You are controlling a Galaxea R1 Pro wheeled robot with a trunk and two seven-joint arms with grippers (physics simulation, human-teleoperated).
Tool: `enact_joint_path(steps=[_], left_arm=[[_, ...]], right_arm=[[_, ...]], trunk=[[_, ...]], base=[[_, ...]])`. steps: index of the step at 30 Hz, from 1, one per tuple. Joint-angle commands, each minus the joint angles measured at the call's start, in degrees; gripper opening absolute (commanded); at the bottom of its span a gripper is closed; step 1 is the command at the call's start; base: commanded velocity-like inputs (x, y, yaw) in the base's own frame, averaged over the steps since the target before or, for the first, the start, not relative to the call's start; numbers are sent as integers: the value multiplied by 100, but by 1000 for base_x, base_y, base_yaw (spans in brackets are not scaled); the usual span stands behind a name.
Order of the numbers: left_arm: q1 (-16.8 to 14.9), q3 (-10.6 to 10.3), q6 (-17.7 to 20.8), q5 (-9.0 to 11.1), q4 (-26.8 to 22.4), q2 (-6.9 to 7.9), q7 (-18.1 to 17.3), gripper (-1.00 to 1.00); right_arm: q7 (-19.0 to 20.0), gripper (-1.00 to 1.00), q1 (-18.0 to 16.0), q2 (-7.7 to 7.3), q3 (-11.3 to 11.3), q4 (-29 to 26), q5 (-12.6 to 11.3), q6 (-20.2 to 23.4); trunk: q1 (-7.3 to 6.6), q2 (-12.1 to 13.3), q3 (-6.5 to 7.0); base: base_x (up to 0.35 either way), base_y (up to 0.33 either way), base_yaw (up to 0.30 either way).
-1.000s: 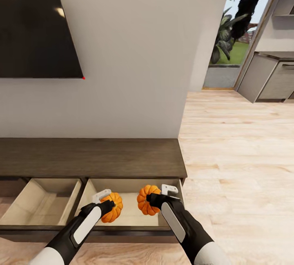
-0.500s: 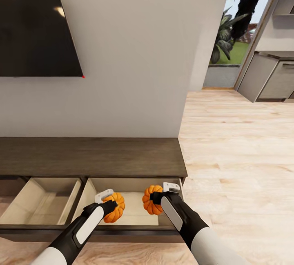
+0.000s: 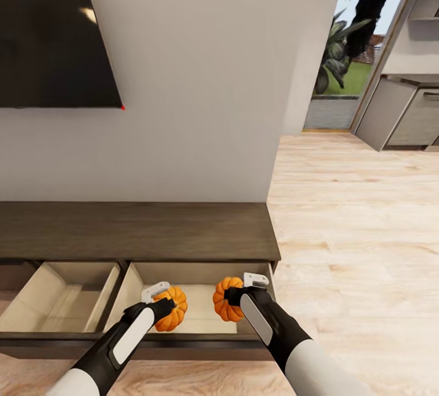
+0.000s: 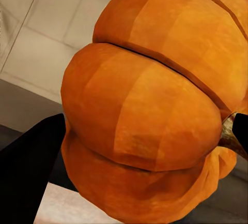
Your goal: Place each of the two pumpkins and all three candles from the living room inside a cabinet in the living room (use any cabinet), then make sure every cabinet is closed, and position the cauldron so it is next to a table in the living room.
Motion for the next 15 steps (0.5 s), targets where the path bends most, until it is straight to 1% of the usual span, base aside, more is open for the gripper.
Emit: enact_joint_path(steps=[1, 6, 9, 13, 15], left_arm=[[-2, 4, 0, 4, 1, 10, -5, -100], [-7, 20, -23, 4, 0, 26, -18, -100], [-7, 26, -37, 4, -49, 28, -14, -100], [-8, 27, -19, 7, -263, 28, -11, -100], [-8, 30, -3, 5, -288, 28, -11, -100]], right_arm=[[0, -100, -1, 0, 5, 1, -1, -3], [29, -100, -1, 0, 16, 0, 7, -3], [38, -100, -1, 0, 48, 0, 13, -3], [43, -100, -1, 0, 250, -5, 24, -11], [43, -100, -1, 0, 274, -6, 25, -11]], trunk=[[22, -42, -18], [132, -242, -108], [132, -242, -108], [132, -242, -108], [132, -242, -108]], base=[[0, 0, 0], [0, 0, 0], [0, 0, 0], [9, 1, 0], [153, 44, 0]])
